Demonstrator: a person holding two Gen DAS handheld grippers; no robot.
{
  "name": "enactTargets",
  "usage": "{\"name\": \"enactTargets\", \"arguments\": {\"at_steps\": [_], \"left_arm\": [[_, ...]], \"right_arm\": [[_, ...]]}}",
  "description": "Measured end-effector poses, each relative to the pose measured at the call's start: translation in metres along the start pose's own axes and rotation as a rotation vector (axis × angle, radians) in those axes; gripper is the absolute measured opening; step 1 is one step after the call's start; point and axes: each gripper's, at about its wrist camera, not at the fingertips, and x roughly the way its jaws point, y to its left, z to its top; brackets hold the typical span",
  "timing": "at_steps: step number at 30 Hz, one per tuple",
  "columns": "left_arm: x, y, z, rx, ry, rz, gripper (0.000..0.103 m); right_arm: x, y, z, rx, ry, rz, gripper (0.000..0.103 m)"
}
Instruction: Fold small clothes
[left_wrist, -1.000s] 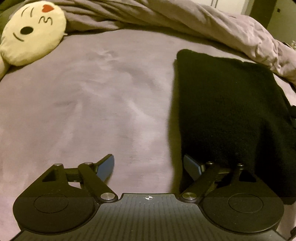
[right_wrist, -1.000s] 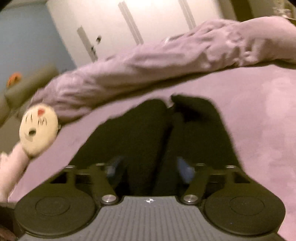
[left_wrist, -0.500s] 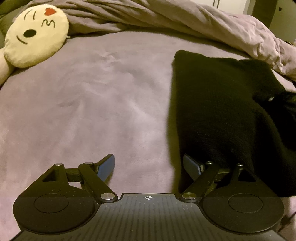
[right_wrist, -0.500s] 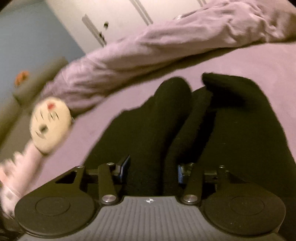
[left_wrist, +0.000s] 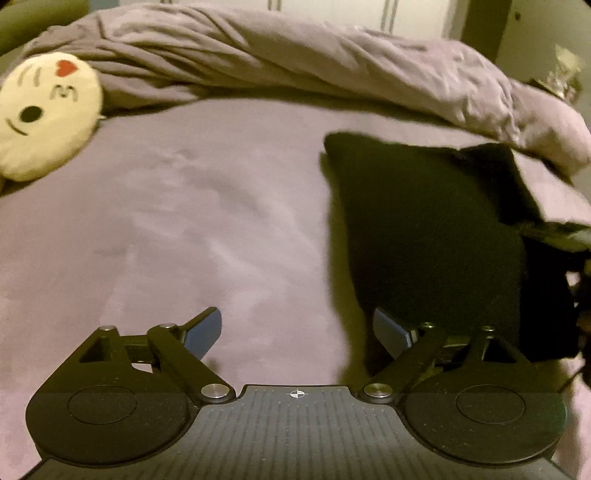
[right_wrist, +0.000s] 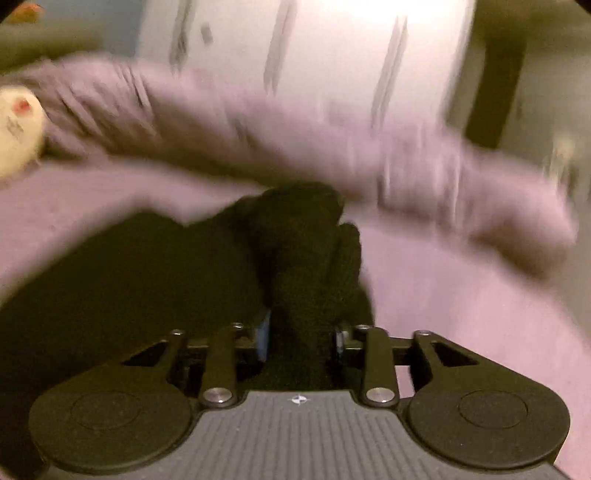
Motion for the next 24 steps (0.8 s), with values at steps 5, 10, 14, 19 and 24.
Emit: {"name": "enactTargets", "arguments": {"at_steps": [5, 10, 14, 19, 24], "left_arm": [[0.011, 0.005, 0.001, -0.021, 0.047, -0.013, 0.092], [-0.002, 0.022, 0.013, -0.136, 0.002, -0.098, 0.092], [0.004, 0.013, 0.025, -0.167, 0.012, -0.187, 0.093], [0.024, -0.012, 0.028, -0.111, 0.037, -0.211, 0.098], [0.035, -0.018, 0.034, -0.087, 0.052, -0.196, 0.102]], "right_arm": [[-0.023, -0.048, -0.002, 0.301, -0.009, 0.153, 0.067], [-0.047, -0.054, -0.015, 0.327, -0.033, 0.218, 0.073], [-0.047, -0.047, -0.016, 0.317, -0.02, 0.267, 0.081], [-0.022, -0.062, -0.02, 0.314, 0.026, 0.244, 0.083], [0.004, -0.08, -0.022, 0.383, 0.096, 0.251, 0.099]]}}
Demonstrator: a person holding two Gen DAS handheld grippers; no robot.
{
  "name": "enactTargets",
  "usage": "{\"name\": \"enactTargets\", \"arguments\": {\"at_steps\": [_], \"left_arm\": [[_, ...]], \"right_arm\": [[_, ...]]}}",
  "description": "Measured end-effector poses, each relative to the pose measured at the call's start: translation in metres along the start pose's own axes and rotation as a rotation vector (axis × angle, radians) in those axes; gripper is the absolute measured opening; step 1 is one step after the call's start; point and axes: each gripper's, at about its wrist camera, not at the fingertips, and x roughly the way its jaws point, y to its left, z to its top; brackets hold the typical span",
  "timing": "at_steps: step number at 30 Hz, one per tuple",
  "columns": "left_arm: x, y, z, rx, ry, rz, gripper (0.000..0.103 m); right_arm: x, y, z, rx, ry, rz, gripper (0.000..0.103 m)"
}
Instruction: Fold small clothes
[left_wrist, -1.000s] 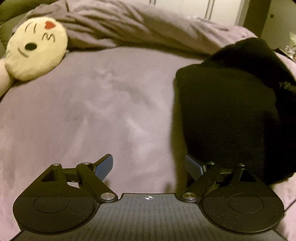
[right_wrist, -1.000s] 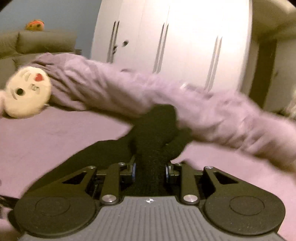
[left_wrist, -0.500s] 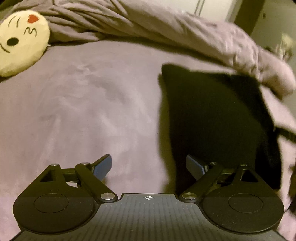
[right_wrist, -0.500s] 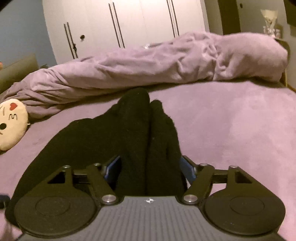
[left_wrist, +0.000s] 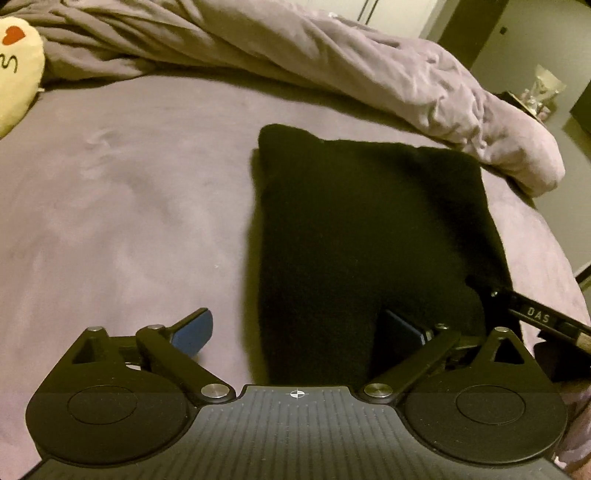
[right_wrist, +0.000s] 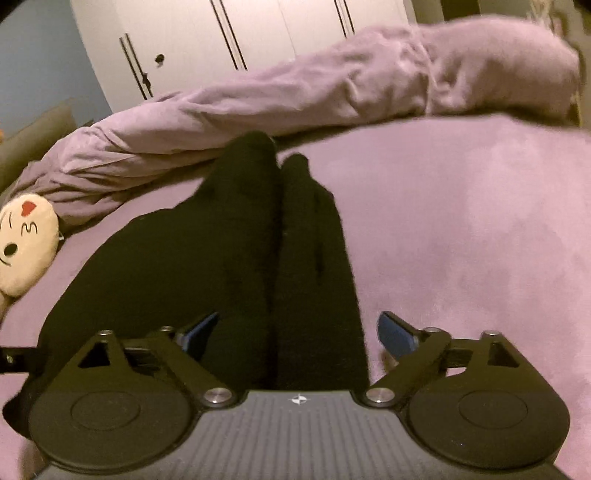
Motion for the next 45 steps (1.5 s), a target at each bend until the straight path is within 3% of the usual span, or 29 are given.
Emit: {"name": "enactTargets", "arguments": {"at_steps": [3, 7, 10, 12, 20, 29, 34, 41, 45], "left_arm": [[0.003, 0.0, 0.007, -0.01, 0.007, -0.01, 0.102], [0.011, -0.001, 0.023, -0.032, 0.008, -0.03, 0.102], [0.02, -0.008, 0.032, -0.01, 0.008, -0.033, 0.102], [0.028, -0.012, 0.036, 0.014, 0.011, -0.034, 0.102], [0.054, -0.007, 0.04, -0.048, 0.018, -0.034, 0.098], [0.057, -0.005, 0.041, -0.067, -0.018, -0.05, 0.08], [0.047, 0.004, 0.039, -0.099, -0.039, -0.087, 0.06], [0.033, 0.017, 0.036, -0.125, -0.058, -0.138, 0.052], [0.02, 0.025, 0.035, -0.13, -0.083, -0.118, 0.051]], "right_arm": [[0.01, -0.014, 0.003, 0.093, 0.042, 0.08, 0.099], [0.014, -0.019, 0.003, 0.106, 0.05, 0.143, 0.097], [0.015, -0.019, 0.004, 0.115, 0.056, 0.203, 0.083], [0.016, -0.017, 0.005, 0.112, 0.063, 0.218, 0.079], [0.03, -0.015, 0.01, 0.123, 0.089, 0.238, 0.08], [0.034, -0.018, 0.008, 0.139, 0.091, 0.261, 0.082], [0.034, -0.012, 0.007, 0.161, 0.122, 0.293, 0.082], [0.029, 0.01, 0.004, 0.171, 0.123, 0.316, 0.082], [0.029, 0.03, 0.006, 0.192, 0.126, 0.399, 0.079]]}}
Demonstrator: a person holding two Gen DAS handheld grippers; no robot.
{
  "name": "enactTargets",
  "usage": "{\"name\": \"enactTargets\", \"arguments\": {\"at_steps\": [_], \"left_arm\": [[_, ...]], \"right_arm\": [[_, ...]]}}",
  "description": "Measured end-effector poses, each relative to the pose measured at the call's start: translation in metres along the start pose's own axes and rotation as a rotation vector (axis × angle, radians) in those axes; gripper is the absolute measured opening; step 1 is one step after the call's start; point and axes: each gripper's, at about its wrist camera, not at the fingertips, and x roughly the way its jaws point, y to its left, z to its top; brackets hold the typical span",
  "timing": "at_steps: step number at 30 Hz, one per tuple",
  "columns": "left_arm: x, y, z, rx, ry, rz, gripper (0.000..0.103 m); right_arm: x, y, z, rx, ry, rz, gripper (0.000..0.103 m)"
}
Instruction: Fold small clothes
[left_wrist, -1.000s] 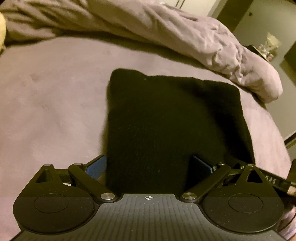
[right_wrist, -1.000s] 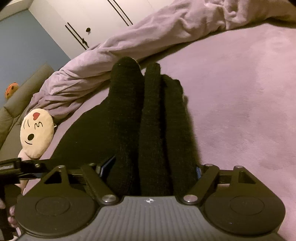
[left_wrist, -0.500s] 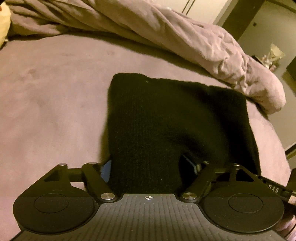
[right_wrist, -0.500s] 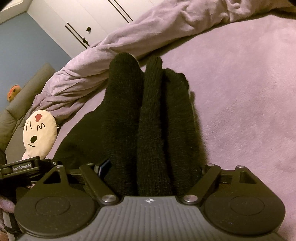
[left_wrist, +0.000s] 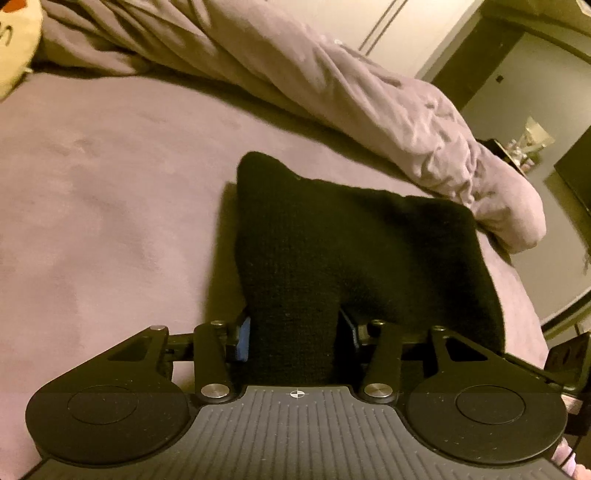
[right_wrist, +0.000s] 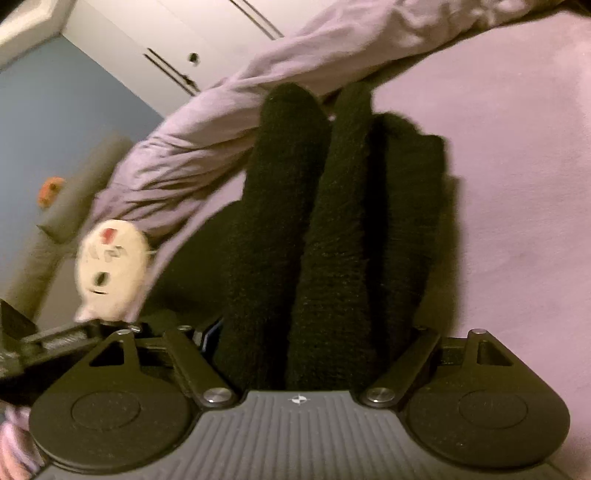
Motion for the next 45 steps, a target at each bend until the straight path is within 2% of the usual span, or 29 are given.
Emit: {"name": "enactTargets", "arguments": {"at_steps": [2, 5, 7, 9, 10, 12, 15, 17, 20, 23, 25, 27, 29, 32, 33, 36, 38, 40, 43, 45], "left_arm": [[-0.008, 0.006, 0.001, -0.002, -0.012, 0.021, 0.051], [-0.023, 0.019, 0.005, -0.015, -0.038, 0.049, 0.05], [-0.031, 0.027, 0.008, -0.001, -0.061, 0.088, 0.052], [-0.034, 0.036, 0.01, -0.008, -0.053, 0.142, 0.052], [-0.039, 0.04, 0.01, -0.009, -0.052, 0.166, 0.049], [-0.054, 0.042, 0.006, 0.03, -0.085, 0.186, 0.052], [-0.081, 0.039, -0.009, 0.12, -0.156, 0.242, 0.062], [-0.088, 0.034, -0.023, 0.141, -0.163, 0.235, 0.063], [-0.086, 0.023, -0.044, 0.133, -0.133, 0.206, 0.067], [-0.086, 0.016, -0.058, 0.111, -0.106, 0.184, 0.071], [-0.09, 0.014, -0.064, 0.101, -0.103, 0.186, 0.072], [-0.097, 0.014, -0.068, 0.093, -0.098, 0.181, 0.073], [-0.103, 0.016, -0.073, 0.091, -0.094, 0.181, 0.074], [-0.11, 0.017, -0.079, 0.097, -0.087, 0.207, 0.075], [-0.112, 0.017, -0.08, 0.095, -0.085, 0.216, 0.075], [-0.118, 0.015, -0.086, 0.085, -0.085, 0.233, 0.076], [-0.122, 0.013, -0.092, 0.084, -0.087, 0.241, 0.078], [-0.123, 0.012, -0.097, 0.08, -0.078, 0.253, 0.078], [-0.125, 0.013, -0.103, 0.058, -0.066, 0.261, 0.079], [-0.127, 0.015, -0.106, 0.044, -0.06, 0.26, 0.079]], "right_arm": [[0.009, 0.016, -0.003, -0.037, 0.013, 0.017, 0.079], [0.021, 0.032, -0.007, -0.03, 0.034, 0.08, 0.079], [0.029, 0.042, -0.01, -0.031, 0.05, 0.089, 0.079], [0.033, 0.05, -0.01, -0.045, 0.048, 0.017, 0.079], [0.03, 0.053, -0.01, -0.077, 0.034, -0.06, 0.079], [0.013, 0.053, -0.011, -0.138, -0.011, -0.177, 0.081], [-0.033, 0.051, -0.027, -0.204, -0.156, -0.316, 0.083], [-0.057, 0.059, -0.042, -0.243, -0.22, -0.385, 0.083], [-0.081, 0.089, -0.074, -0.345, -0.273, -0.343, 0.078], [-0.094, 0.116, -0.107, -0.457, -0.304, -0.261, 0.063], [-0.093, 0.123, -0.116, -0.481, -0.262, -0.255, 0.06], [-0.085, 0.117, -0.125, -0.424, -0.211, -0.295, 0.06], [-0.08, 0.106, -0.135, -0.394, -0.162, -0.3, 0.06], [-0.072, 0.102, -0.148, -0.441, -0.145, -0.326, 0.06], [-0.073, 0.103, -0.149, -0.419, -0.138, -0.317, 0.06], [-0.09, 0.078, -0.133, -0.131, -0.161, -0.186, 0.061], [-0.098, 0.065, -0.125, 0.013, -0.176, -0.141, 0.061], [-0.1, 0.057, -0.121, 0.092, -0.168, -0.155, 0.061], [-0.101, 0.052, -0.123, 0.183, -0.159, -0.121, 0.062], [-0.098, 0.048, -0.127, 0.253, -0.147, -0.101, 0.069]]}}
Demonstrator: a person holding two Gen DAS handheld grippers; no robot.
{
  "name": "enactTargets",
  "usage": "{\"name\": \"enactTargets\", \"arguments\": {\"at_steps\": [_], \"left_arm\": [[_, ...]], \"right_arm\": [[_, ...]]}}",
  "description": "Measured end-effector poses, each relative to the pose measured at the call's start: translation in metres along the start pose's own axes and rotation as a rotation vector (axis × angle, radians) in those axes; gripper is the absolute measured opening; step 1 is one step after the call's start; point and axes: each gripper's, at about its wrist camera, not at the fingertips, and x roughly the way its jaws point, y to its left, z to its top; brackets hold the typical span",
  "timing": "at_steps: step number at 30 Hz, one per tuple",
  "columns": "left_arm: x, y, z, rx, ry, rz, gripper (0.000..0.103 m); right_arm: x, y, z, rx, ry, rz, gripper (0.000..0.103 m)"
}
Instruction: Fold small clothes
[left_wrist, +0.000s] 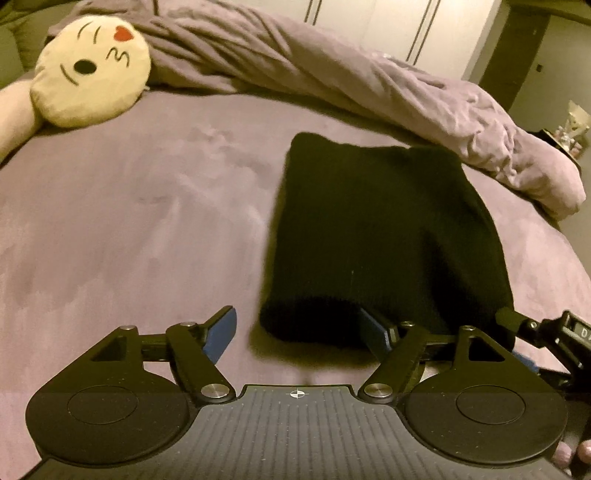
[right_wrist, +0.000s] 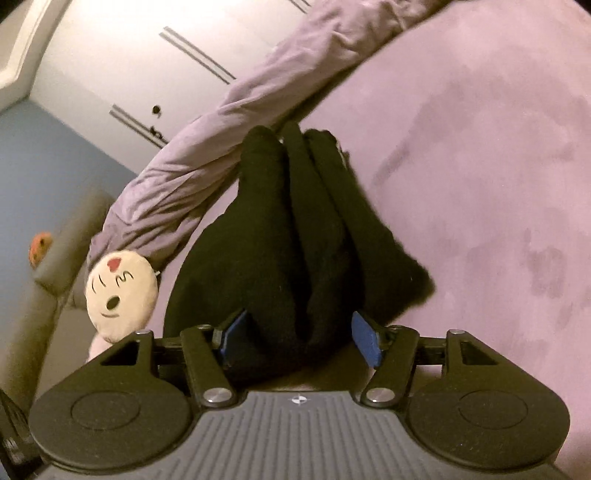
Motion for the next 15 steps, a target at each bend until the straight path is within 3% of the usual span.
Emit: {"name": "enactTargets", "arguments": {"at_steps": [5, 7, 8, 9, 12, 15], "left_arm": [[-0.005, 0.005, -0.004, -0.008, 0.01, 0.015, 0.081], [-0.007, 0.007, -0.005, -0.005, 0.013, 0.024, 0.082], [-0.008, 0.008, -0.005, -0.001, 0.012, 0.028, 0.083], [-0.008, 0.008, -0.005, 0.003, 0.011, 0.033, 0.083], [-0.007, 0.01, -0.006, 0.005, 0.007, 0.048, 0.084], [-0.004, 0.008, -0.006, -0.004, 0.012, 0.048, 0.084]], "right_arm": [[0.023, -0.008, -0.002, 0.121, 0.043, 0.06, 0.069], [0.028, -0.008, 0.001, 0.143, 0.026, 0.06, 0.061], [0.03, -0.008, 0.002, 0.146, 0.018, 0.069, 0.048], [0.031, -0.005, 0.003, 0.138, 0.012, 0.065, 0.042], [0.027, 0.015, 0.001, -0.016, -0.03, 0.008, 0.028], [0.01, 0.046, -0.005, -0.226, -0.142, -0.072, 0.025]]}}
